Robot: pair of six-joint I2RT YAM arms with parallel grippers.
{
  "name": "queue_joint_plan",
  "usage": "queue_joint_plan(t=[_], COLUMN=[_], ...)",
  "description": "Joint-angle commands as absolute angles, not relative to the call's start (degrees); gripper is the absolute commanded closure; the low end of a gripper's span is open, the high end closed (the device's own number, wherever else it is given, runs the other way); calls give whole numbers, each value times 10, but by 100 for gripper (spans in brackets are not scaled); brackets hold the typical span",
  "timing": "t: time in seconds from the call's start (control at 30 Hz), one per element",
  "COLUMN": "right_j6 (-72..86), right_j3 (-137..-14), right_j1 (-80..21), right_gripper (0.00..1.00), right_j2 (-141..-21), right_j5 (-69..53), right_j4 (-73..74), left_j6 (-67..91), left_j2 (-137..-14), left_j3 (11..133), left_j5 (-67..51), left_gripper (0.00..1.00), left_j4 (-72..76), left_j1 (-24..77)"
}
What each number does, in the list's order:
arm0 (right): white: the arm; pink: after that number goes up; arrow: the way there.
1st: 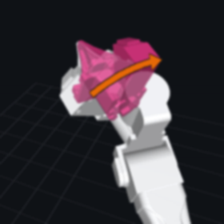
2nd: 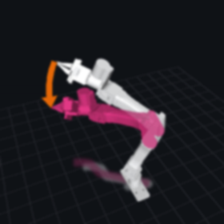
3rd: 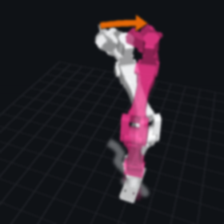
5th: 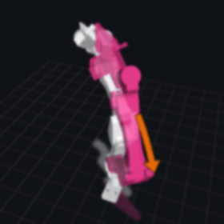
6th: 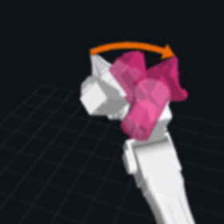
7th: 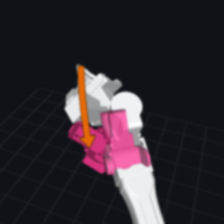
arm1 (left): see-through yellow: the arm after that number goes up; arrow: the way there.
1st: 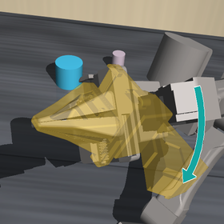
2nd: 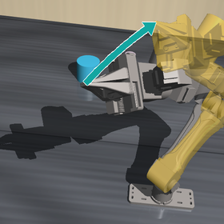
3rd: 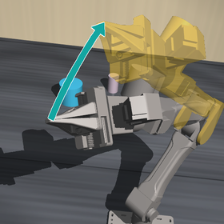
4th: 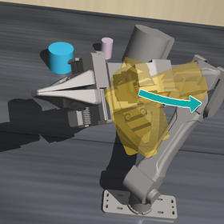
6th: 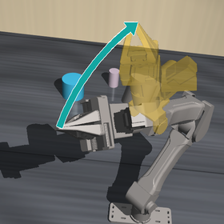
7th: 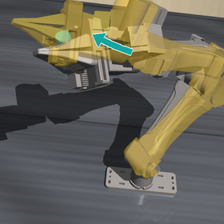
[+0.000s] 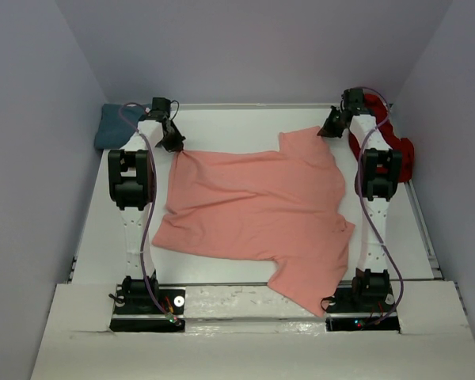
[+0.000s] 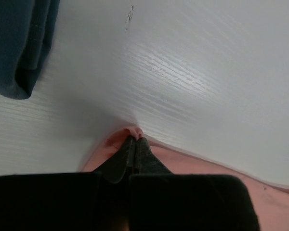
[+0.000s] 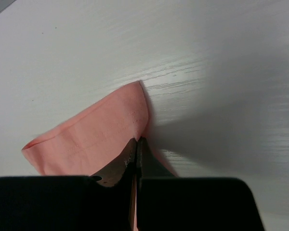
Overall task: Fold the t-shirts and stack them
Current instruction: Flatten the tshirt out
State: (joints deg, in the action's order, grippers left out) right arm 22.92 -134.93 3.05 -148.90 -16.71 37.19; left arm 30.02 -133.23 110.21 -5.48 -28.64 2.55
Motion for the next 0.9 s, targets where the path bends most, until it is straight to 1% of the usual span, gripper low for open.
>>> queue_joint_plan(t=[0.0, 0.3, 0.43, 0.67, 0.77, 0.87], right_j6=[231, 239, 248, 257, 259, 258], right_j3=[-1365, -1360, -1390, -1410, -1410, -1404], right_j1=[40, 46, 46, 51, 51, 51], right_gripper=[100, 100, 100, 100, 100, 100], right_j2=[-1449, -1430, -1439, -1441, -1441, -1436], right_j5=[-155, -156, -164, -172, -178, -184], right_j4=[373, 357, 354, 344, 341, 337], left_j6=[290, 285, 282, 294, 300, 305], left_j2=[-1327, -1333, -1348, -1388, -1407, -1412], left_j3=[1132, 1156, 1184, 1242, 1273, 1278], left_j5=[-49, -53, -65, -88, -102, -105], left_gripper=[100, 100, 100, 100, 100, 100], left_j4=[-296, -288, -286, -272, -277, -276], left_j1=[18, 18, 18, 17, 17, 17])
